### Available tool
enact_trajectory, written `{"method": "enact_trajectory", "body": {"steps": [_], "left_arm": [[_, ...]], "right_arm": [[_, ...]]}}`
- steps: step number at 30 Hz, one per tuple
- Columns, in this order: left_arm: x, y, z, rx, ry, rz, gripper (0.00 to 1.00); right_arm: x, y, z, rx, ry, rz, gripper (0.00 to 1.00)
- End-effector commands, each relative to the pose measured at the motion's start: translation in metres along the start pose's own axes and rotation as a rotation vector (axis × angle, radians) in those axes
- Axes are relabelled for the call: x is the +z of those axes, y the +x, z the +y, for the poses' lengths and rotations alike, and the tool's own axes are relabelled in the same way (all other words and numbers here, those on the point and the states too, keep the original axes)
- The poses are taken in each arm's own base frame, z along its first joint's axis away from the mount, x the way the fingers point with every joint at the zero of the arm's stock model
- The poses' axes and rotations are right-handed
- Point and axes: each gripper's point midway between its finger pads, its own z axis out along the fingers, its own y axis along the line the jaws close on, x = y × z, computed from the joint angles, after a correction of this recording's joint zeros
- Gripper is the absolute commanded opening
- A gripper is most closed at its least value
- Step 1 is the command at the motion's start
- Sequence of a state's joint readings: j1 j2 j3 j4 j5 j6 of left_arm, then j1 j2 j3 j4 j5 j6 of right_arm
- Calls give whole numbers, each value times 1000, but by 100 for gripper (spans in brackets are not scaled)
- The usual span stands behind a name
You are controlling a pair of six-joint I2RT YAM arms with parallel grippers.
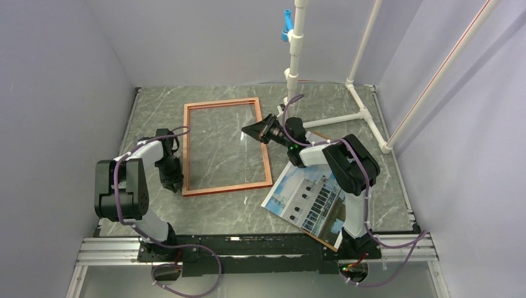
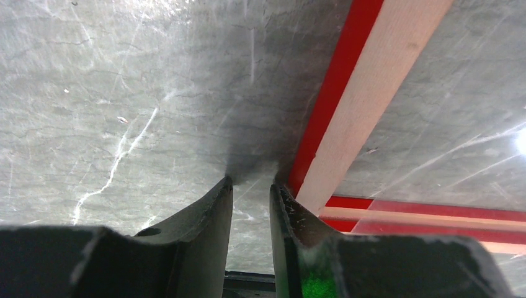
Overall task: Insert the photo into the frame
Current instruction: Place the photo frame item in the photo frame.
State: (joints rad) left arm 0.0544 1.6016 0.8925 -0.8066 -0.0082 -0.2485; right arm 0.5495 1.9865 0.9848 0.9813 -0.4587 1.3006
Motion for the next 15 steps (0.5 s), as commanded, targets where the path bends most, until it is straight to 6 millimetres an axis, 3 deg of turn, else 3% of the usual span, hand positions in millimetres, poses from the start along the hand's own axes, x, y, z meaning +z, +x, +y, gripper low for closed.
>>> {"method": "enact_trajectory", "body": {"steps": [1, 15], "left_arm": [[-2, -4, -5, 16, 13, 0, 33], [-2, -4, -5, 19, 14, 2, 32]], "right_arm": [[-1, 4, 6, -19, -46, 6, 0], [0, 10, -13, -2, -14, -9, 0]]}}
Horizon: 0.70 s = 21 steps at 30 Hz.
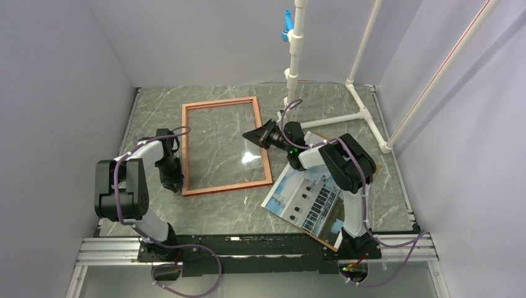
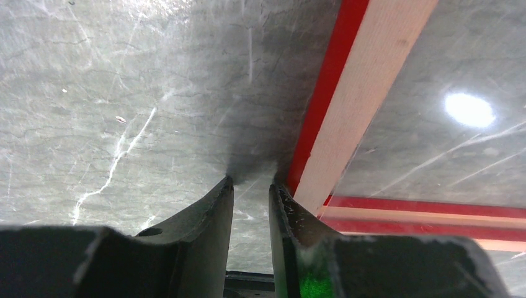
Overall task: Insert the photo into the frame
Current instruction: Place the photo frame item in the photo frame.
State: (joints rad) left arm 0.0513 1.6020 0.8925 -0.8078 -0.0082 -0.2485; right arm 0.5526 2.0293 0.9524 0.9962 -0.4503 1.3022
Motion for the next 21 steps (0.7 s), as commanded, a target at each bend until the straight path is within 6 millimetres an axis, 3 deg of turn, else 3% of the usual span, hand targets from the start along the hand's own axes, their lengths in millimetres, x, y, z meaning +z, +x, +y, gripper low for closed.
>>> {"method": "enact_trajectory", "body": {"steps": [1, 21], "left_arm": [[-1, -4, -5, 18, 15, 2, 32], [0, -3, -7, 24, 24, 9, 27]], "right_arm": [[2, 1, 15, -29, -66, -17, 0], [10, 4, 8, -123, -18, 47, 0]]}}
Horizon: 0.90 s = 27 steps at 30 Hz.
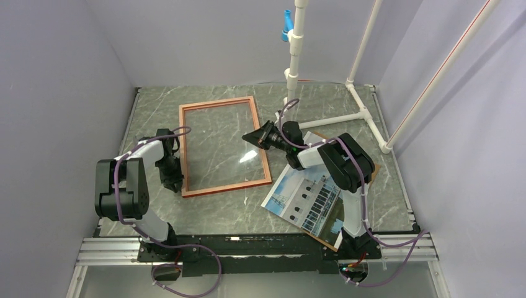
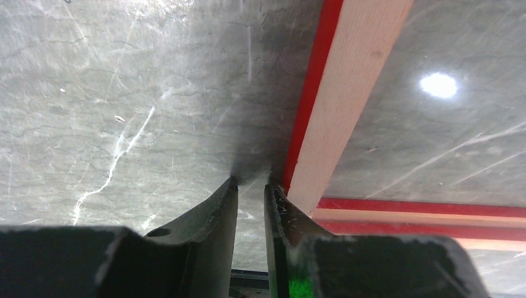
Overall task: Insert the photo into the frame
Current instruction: Place the photo frame item in the photo frame.
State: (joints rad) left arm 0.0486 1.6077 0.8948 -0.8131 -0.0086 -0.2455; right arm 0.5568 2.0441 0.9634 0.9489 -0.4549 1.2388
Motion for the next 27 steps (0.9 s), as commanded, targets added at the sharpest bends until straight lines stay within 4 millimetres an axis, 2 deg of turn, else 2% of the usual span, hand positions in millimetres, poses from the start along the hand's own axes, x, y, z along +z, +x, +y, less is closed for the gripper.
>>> {"method": "enact_trajectory", "body": {"steps": [1, 12, 27], "left_arm": [[-1, -4, -7, 18, 26, 2, 27], [1, -3, -9, 26, 35, 11, 22], [2, -2, -10, 28, 39, 18, 21]], "right_arm": [[7, -3, 23, -88, -56, 23, 0], [11, -12, 35, -184, -33, 44, 0], [12, -10, 61, -295, -138, 89, 0]]}}
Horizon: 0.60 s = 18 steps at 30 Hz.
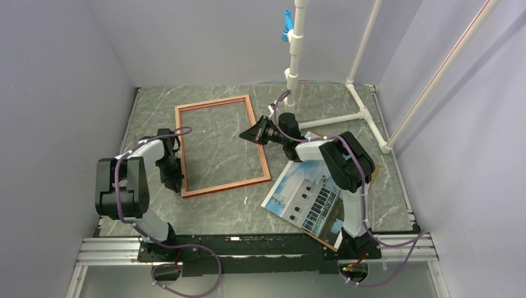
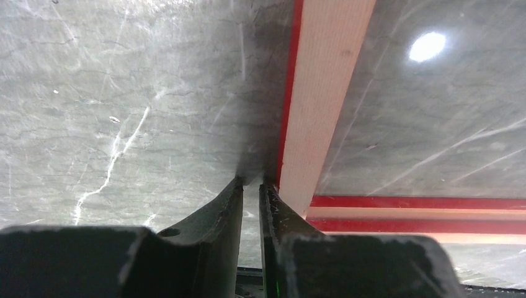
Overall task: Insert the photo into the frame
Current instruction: Place the photo frame item in the photo frame.
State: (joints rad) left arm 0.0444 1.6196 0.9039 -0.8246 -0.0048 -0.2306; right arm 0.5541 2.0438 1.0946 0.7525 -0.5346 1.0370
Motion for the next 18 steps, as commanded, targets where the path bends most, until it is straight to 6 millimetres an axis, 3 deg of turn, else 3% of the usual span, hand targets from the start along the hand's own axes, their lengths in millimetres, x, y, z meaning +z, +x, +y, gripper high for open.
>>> {"method": "enact_trajectory", "body": {"steps": [1, 18], "left_arm": [[2, -3, -9, 10, 38, 4, 20], [3, -1, -12, 19, 44, 13, 19]], "right_arm": [[-4, -19, 55, -140, -157, -21, 0], [4, -21, 49, -173, -143, -12, 0]]}}
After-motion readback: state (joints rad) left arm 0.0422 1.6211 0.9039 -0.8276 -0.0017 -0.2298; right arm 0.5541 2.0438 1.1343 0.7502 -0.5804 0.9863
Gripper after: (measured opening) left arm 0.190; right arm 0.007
